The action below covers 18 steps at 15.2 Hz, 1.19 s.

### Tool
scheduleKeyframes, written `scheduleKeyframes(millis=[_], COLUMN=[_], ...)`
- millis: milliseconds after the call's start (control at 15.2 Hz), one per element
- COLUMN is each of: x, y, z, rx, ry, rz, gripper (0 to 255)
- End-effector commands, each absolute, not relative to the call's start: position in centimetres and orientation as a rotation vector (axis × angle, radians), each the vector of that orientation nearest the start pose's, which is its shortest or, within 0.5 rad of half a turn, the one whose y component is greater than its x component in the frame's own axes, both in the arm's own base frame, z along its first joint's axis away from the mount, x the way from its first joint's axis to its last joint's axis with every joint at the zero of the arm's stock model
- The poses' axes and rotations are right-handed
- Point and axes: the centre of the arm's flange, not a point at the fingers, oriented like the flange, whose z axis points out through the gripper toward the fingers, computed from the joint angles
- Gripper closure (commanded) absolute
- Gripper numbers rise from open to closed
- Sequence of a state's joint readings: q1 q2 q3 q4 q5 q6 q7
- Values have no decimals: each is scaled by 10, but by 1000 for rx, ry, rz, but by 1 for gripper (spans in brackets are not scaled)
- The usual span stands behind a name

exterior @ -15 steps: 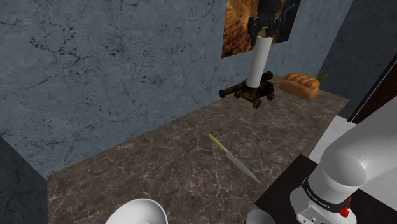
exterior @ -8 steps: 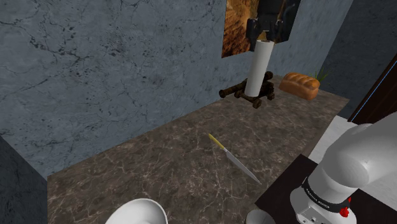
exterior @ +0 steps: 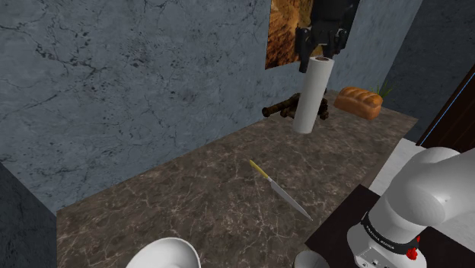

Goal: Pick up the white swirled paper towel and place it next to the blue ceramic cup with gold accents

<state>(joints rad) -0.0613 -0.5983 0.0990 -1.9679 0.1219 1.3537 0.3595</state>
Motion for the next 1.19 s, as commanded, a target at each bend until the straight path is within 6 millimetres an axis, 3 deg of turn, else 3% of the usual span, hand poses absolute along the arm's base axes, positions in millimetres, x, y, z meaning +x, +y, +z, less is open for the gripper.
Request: scheduleKeyframes(millis=[0,1122], x=[322,195], y=[65,250], z=[688,689], rx=[-3044,-3044], ry=[484,484], rz=[48,48], gripper=[255,255])
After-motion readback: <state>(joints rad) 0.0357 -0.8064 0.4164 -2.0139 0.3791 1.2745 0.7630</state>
